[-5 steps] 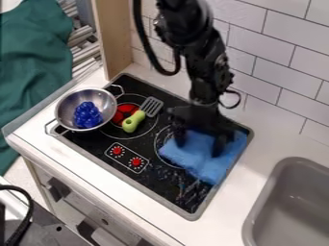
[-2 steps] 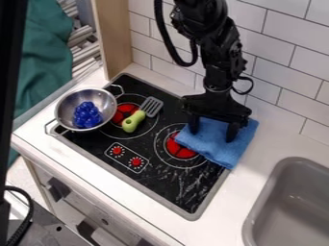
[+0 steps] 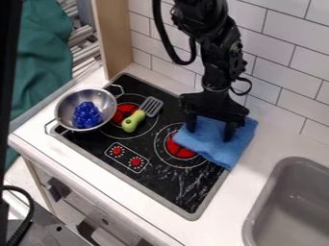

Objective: Move the towel from the bottom to the top

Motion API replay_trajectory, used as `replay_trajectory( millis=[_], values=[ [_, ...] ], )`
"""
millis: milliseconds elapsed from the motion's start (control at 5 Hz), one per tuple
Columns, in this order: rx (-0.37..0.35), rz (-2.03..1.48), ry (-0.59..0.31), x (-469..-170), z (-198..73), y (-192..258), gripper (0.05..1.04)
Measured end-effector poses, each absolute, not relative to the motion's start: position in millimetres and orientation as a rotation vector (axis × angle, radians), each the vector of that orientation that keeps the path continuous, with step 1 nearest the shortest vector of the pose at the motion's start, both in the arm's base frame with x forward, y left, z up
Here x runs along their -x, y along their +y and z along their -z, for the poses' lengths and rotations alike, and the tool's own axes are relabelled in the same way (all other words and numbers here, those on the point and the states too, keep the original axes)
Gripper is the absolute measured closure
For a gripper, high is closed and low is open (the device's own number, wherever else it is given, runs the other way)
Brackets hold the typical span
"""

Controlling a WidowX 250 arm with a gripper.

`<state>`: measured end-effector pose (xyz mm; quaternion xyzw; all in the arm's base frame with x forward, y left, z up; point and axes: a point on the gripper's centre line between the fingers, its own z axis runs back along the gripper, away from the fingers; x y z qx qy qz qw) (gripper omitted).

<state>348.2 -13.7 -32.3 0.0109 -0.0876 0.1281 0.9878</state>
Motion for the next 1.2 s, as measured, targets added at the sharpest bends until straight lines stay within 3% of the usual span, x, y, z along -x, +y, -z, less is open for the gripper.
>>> replay_trajectory(
  millis=[400, 800, 1200],
  values=[
    [-0.054, -0.274, -0.178, -351.2, 0.0, -14.8, 0.084],
    [-0.022, -0.282, -0.214, -354.2, -24.8, -25.0, 0.084],
    [-0.011, -0.264, -0.193, -346.1, -22.6, -26.4, 0.084]
  ],
)
